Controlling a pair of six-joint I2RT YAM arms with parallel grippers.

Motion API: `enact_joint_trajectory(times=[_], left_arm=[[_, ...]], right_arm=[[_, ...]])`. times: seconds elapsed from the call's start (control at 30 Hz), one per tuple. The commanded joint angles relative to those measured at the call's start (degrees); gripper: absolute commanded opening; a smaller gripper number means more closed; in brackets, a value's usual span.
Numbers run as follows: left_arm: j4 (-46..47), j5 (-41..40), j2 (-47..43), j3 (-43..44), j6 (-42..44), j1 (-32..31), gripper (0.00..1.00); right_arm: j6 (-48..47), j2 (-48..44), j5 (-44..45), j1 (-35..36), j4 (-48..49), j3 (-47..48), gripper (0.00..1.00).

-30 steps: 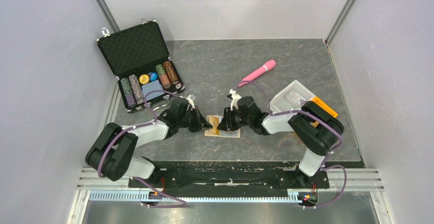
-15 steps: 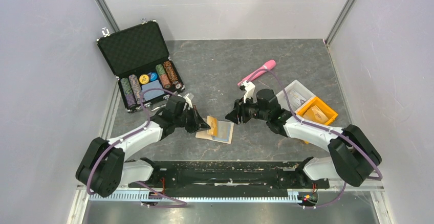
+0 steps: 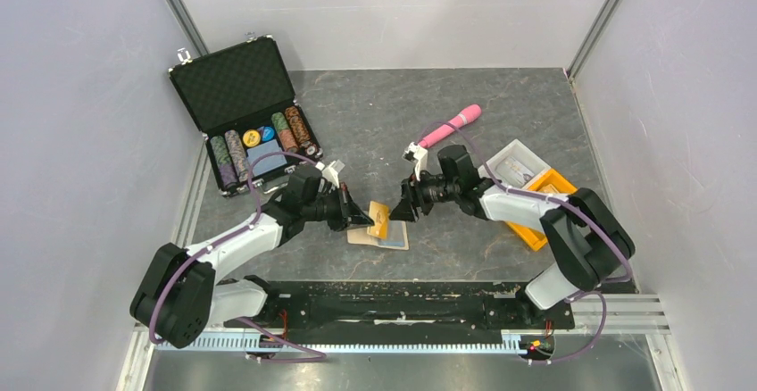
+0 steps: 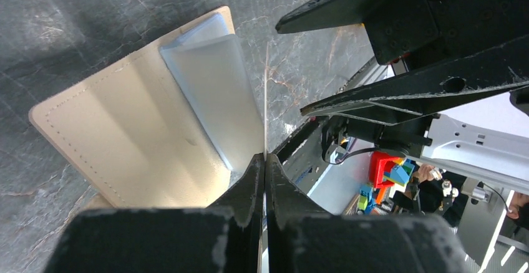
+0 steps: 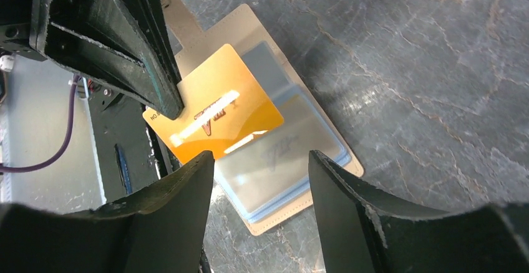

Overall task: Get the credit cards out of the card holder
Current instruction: Pick up the credit card from the card holder.

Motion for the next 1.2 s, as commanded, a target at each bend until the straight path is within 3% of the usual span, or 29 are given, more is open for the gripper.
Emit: enact_joint_trajectory(times=[0.0,0.5,0.6,0.73,0.83,0.9,0.97,1.0,1.17], left_arm=[[4.56,3.44,-0.57,-0.48,1.27,0.01,0.02],[5.31,3.50,1.68,-0.44,1.78,-0.65,0.02],[5.31,3.57,1.89,-0.29,1.87,-0.69,0.02],[5.22,3.54,2.20,-0.32,1.87,-0.66,0.02],[5.22,3.44,2.63,-0.25,2.04,-0.68,0.02],[5.02,3.20,3.00,-0.22,2.02,-0.69,0.02],[3.92,2.68,3.54,0.36,2.37,-0.69,0.08],[3.25,2.21,3.73,0.71,2.46,-0.65,0.12],[-1.60,-0.61,4.31,2.53,3.76,-0.65,0.41]], right_arm=[[-3.96,2.66,-6.92,-0.54,-1.33,4.83,0.61],[-5.85,9.36,-12.91,-0.56,-3.44,11.81,0.55],[-6.23,10.26,-14.62,-0.45,-3.36,12.07,0.47],[-6.73,10.55,-15.92,-0.34,-3.29,11.53,0.28],[-7.31,10.25,-17.33,-0.29,-3.27,10.77,0.25],[-7.34,9.79,-17.14,-0.27,-3.39,10.30,0.16],[-6.85,9.38,-16.95,-0.34,-3.21,10.01,0.02],[-6.28,9.23,-16.92,-0.30,-2.84,9.85,0.00],[-0.37,7.88,-14.65,-0.55,1.87,8.03,0.00]])
